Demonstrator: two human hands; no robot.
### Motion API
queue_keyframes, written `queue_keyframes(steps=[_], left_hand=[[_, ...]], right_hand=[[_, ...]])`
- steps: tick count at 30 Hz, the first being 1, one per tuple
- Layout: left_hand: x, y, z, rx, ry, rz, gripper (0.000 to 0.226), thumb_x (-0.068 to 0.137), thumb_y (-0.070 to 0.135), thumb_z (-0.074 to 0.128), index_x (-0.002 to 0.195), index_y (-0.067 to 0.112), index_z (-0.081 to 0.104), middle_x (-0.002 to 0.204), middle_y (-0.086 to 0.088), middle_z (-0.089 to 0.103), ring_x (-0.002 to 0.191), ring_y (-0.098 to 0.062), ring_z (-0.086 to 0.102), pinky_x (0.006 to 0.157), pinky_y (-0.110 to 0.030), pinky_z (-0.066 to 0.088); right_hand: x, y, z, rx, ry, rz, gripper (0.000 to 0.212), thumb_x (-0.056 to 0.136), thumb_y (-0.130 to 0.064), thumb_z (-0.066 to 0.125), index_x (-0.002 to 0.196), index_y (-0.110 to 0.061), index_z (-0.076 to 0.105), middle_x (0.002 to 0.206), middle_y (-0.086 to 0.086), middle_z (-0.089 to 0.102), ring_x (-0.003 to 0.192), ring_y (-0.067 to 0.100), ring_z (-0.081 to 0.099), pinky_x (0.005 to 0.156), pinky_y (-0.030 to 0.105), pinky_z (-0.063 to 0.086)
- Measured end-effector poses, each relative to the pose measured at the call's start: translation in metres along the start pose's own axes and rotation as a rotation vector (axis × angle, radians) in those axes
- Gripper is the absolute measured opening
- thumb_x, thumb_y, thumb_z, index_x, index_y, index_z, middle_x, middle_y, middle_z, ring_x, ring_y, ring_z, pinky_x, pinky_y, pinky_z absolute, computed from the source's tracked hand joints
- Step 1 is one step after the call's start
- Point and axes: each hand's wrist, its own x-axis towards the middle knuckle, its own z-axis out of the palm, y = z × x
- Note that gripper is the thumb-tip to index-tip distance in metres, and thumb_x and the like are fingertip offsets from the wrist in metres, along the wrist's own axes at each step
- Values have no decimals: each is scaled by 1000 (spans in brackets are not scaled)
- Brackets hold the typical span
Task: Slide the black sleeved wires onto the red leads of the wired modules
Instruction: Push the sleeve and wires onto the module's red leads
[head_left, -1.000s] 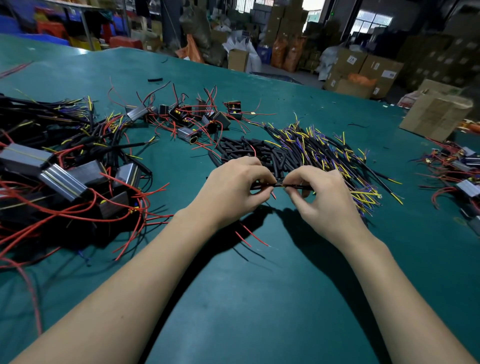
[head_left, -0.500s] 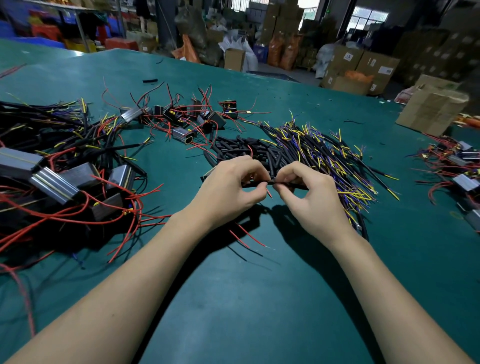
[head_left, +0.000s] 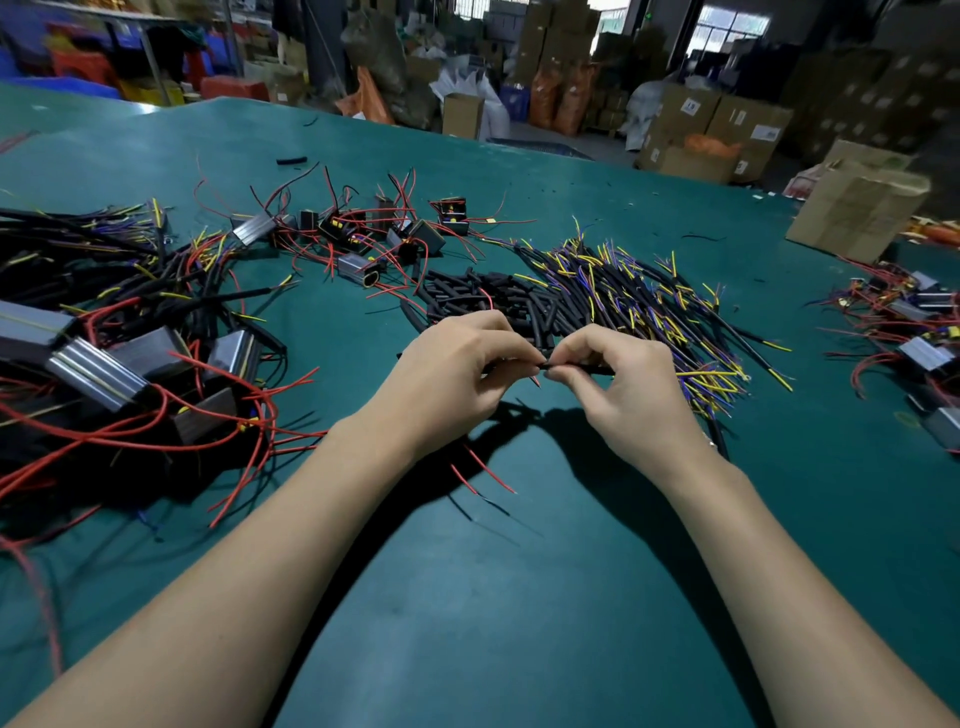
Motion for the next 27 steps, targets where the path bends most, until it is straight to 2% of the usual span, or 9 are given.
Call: queue_keyframes(steps=[5, 9, 13, 17, 20, 21, 24, 27], left_hand=[[1, 0, -1, 9, -10, -7, 12, 89, 15, 64, 98, 14, 72, 86, -2, 60, 79, -21, 57, 70, -39, 49], [2, 0, -3, -55, -3, -36, 9, 85, 13, 68, 93, 11, 67, 81, -1, 60, 76, -17, 55, 72, -37, 48], [0, -1, -5, -50, -42, -31, 9, 83, 9, 69, 92, 9, 68, 83, -3, 59, 75, -14, 53, 73, -35, 47], [-1, 0, -4, 53, -39, 20, 8, 85, 11, 67, 92, 11, 69, 86, -2, 59, 78, -19, 57, 72, -37, 48], [-1, -1, -3, 146, -21, 74, 8, 85, 12, 68, 92, 13, 71, 85, -1, 59, 82, -20, 55, 72, -29, 39], [-1, -2, -3, 159, -18, 82, 8, 85, 12, 68, 92, 13, 71, 84, -1, 60, 83, -20, 55, 72, -29, 37], [-1, -3, 0, 104, -29, 67, 9, 85, 8, 67, 92, 10, 73, 84, -6, 61, 81, -24, 56, 72, -35, 44], [-1, -3, 2, -1, -11, 19, 8, 86, 9, 68, 91, 9, 74, 83, -7, 62, 79, -22, 57, 72, -36, 47]], right_hand=[[0, -1, 0, 29, 16, 20, 29, 81, -7, 73, 95, -22, 52, 74, -12, 63, 74, 6, 61, 75, 14, 45], [1, 3, -4, 5, -17, 36, 22, 80, -7, 73, 97, -14, 61, 80, -8, 64, 78, 4, 61, 78, 16, 48], [-1, 8, -9, -78, -48, 18, 9, 80, -9, 74, 85, -12, 68, 75, -7, 66, 74, 7, 59, 75, 17, 43], [-1, 8, -6, -151, -16, -58, 8, 77, -9, 77, 78, -12, 71, 72, -6, 67, 72, 5, 56, 80, 6, 32], [-1, 7, -3, -168, -31, -84, 6, 78, -11, 76, 80, -13, 72, 76, -8, 68, 73, 8, 55, 81, 24, 32], [-1, 7, -3, -169, -34, -97, 4, 79, -12, 75, 81, -14, 72, 78, -7, 69, 73, 8, 54, 80, 26, 31], [-1, 6, -2, -166, -39, -113, 1, 80, -14, 72, 80, -14, 73, 79, -7, 69, 73, 8, 54, 77, 27, 28], [0, 7, -5, -140, -24, -70, 2, 80, -12, 74, 80, -14, 73, 78, -8, 69, 71, 6, 58, 82, 27, 37]])
